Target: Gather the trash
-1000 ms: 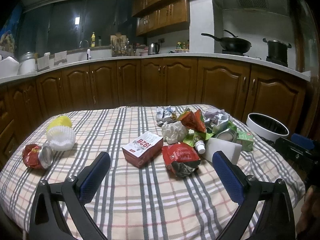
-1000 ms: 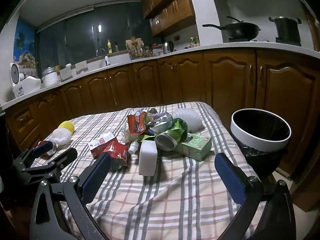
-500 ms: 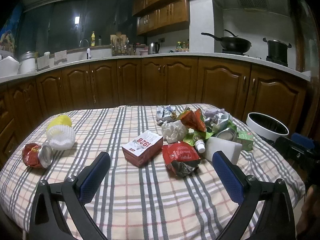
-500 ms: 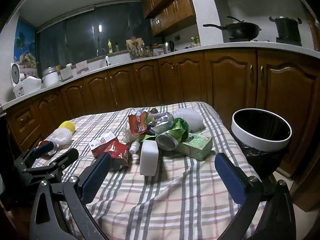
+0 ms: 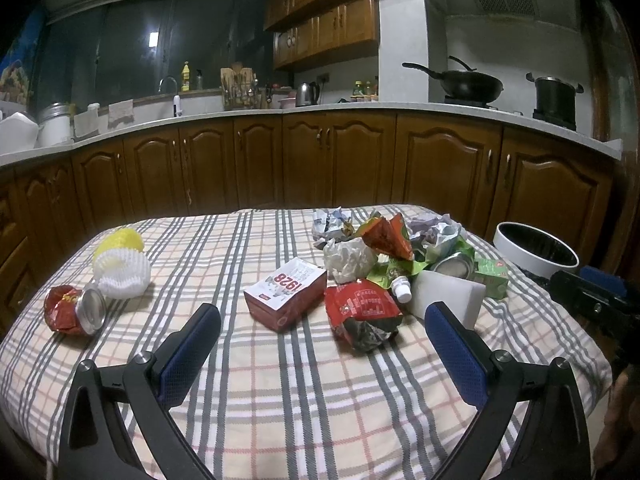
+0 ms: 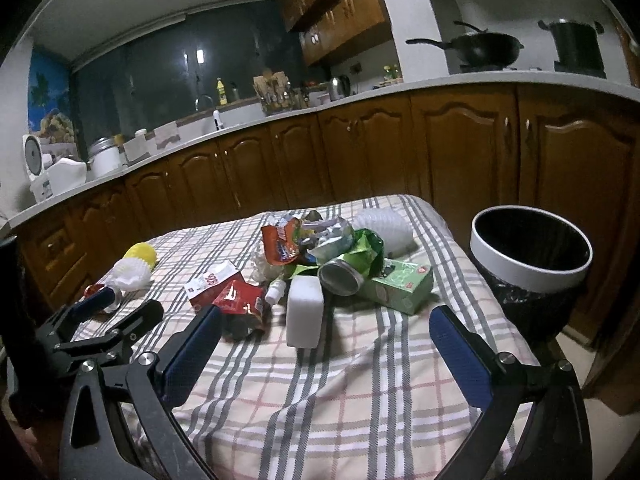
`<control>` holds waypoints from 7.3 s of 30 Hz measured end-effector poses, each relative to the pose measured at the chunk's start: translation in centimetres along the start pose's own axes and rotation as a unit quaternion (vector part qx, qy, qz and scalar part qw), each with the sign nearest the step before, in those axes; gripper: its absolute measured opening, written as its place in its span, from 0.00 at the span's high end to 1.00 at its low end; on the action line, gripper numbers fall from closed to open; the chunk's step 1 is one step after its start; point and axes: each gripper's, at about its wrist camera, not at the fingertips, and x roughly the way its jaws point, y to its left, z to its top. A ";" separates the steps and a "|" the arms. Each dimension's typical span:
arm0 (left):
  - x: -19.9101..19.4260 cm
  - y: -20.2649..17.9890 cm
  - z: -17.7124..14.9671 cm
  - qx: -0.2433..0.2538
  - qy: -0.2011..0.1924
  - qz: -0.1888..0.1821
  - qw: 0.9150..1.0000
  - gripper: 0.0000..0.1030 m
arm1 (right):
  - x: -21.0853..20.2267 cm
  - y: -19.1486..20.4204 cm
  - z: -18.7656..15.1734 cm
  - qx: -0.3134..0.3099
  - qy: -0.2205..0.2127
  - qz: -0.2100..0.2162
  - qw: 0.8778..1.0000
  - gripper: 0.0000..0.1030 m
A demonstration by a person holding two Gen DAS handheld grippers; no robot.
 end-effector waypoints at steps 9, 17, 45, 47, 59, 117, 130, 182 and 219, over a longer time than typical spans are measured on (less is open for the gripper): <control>0.6 0.3 -0.1 -0.004 0.013 -0.003 1.000 0.02 | 0.8 0.0 0.2 0.003 0.017 0.005 1.000 0.21; 2.4 0.5 0.5 -0.003 0.044 -0.022 0.999 0.10 | 2.2 -0.5 0.9 0.023 0.037 0.034 0.998 0.33; 10.2 1.0 1.8 -0.018 0.143 -0.088 0.986 0.97 | 6.1 -2.5 0.0 0.063 0.105 0.093 0.988 0.75; 9.6 0.6 2.4 -0.016 0.133 -0.095 0.986 0.98 | 5.0 -2.8 0.2 0.064 0.096 0.095 0.989 0.75; 8.0 -4.5 5.4 0.015 0.101 -0.168 0.980 0.98 | 0.5 -9.1 2.0 0.103 0.042 0.034 0.993 0.75; 23.1 -21.4 9.8 0.070 0.150 -0.222 0.961 0.43 | 3.1 -26.4 5.4 0.186 0.041 -0.092 0.977 0.30; 16.2 -10.3 6.5 0.020 0.140 -0.177 0.974 0.43 | 4.1 -17.2 3.1 0.151 0.064 -0.027 0.986 0.27; 11.0 2.9 6.0 0.001 0.152 -0.165 0.975 0.51 | 7.1 -10.0 0.8 0.013 0.146 0.025 0.989 0.45; 20.9 -17.5 9.5 0.075 0.174 -0.270 0.944 0.51 | 2.8 -21.6 4.4 0.101 0.079 -0.113 0.985 0.46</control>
